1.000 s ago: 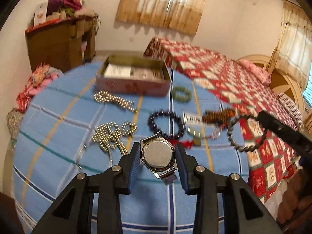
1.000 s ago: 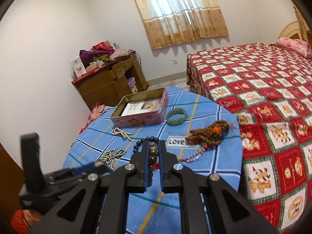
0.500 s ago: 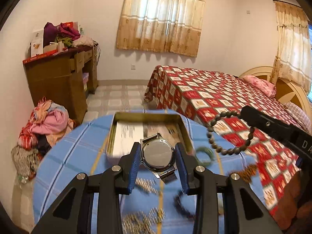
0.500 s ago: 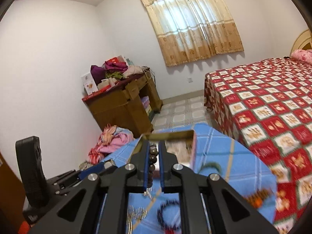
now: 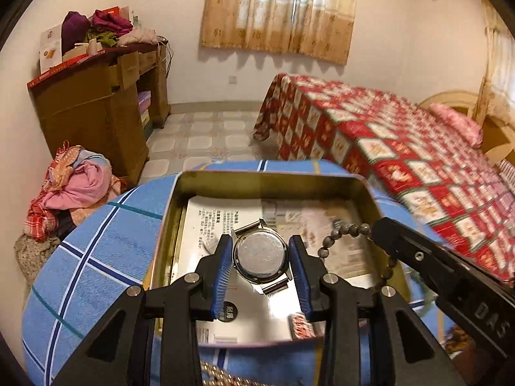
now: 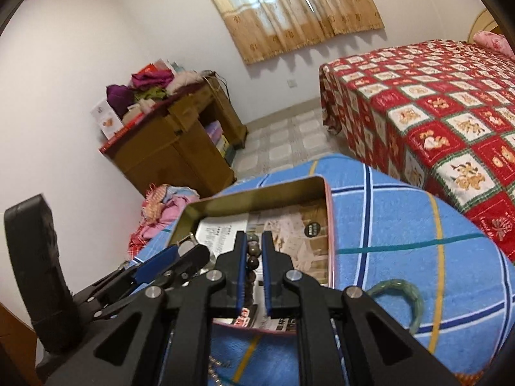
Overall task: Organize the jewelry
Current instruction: 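Lower the watch into the pink tin with the left tool while the right tool drops the grey bracelet in, then move the left tool to the silver bangle while the right tool reaches the gold bead chain, then grasp the silver bangle with the left tool while the right tool grasps the gold bead chain, then release the bangle into the pink tin with the left tool while the right tool drops the chain in, then withdraw both tools from the tin toward the remaining jewelry, then grasp the dark purple bead bracelet with the right tool and lift it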
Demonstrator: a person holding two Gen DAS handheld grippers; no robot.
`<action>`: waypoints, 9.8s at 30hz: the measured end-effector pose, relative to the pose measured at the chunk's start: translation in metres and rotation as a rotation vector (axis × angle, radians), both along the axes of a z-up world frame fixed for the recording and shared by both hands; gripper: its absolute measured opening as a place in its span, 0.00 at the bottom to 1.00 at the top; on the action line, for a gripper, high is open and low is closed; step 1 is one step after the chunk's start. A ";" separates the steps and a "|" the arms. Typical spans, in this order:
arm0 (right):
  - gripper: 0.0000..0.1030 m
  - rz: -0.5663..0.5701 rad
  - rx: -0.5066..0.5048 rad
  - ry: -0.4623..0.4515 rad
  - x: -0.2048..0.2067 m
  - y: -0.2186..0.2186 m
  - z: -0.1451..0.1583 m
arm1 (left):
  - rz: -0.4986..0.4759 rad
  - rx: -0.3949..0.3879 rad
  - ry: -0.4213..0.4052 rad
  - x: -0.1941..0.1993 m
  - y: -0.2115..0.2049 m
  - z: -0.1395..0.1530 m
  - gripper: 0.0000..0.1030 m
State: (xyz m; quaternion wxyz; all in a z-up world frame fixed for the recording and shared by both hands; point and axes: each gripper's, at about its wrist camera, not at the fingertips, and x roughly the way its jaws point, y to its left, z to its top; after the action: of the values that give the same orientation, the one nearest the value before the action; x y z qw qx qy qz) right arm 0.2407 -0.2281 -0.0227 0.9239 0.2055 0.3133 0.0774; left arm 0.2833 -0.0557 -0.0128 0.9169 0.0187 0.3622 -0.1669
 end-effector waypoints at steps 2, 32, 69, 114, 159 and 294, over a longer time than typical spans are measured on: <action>0.11 0.000 -0.011 0.011 0.003 0.002 -0.005 | 0.001 0.028 0.005 0.003 -0.003 -0.004 0.36; 0.69 -0.088 -0.197 -0.120 -0.154 0.017 0.053 | 0.179 0.182 -0.139 -0.141 0.048 0.044 0.78; 0.53 0.077 -0.245 0.027 -0.229 0.044 -0.009 | 0.102 0.119 0.147 -0.209 0.082 -0.047 0.57; 0.12 0.316 -0.188 0.046 -0.150 0.105 -0.007 | 0.107 -0.024 0.078 -0.221 0.161 -0.017 0.75; 0.12 0.159 -0.064 -0.257 -0.062 0.019 0.127 | -0.129 -0.130 -0.100 -0.090 0.060 0.070 0.02; 0.16 0.091 -0.231 0.067 -0.123 0.008 -0.015 | 0.190 -0.061 0.123 -0.099 0.062 -0.020 0.76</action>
State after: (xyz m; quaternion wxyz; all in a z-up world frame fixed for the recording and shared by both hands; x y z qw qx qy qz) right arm 0.1173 -0.2197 -0.0376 0.9260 0.0858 0.3599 0.0755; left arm 0.1845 0.0067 -0.0325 0.9047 -0.0540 0.4127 -0.0911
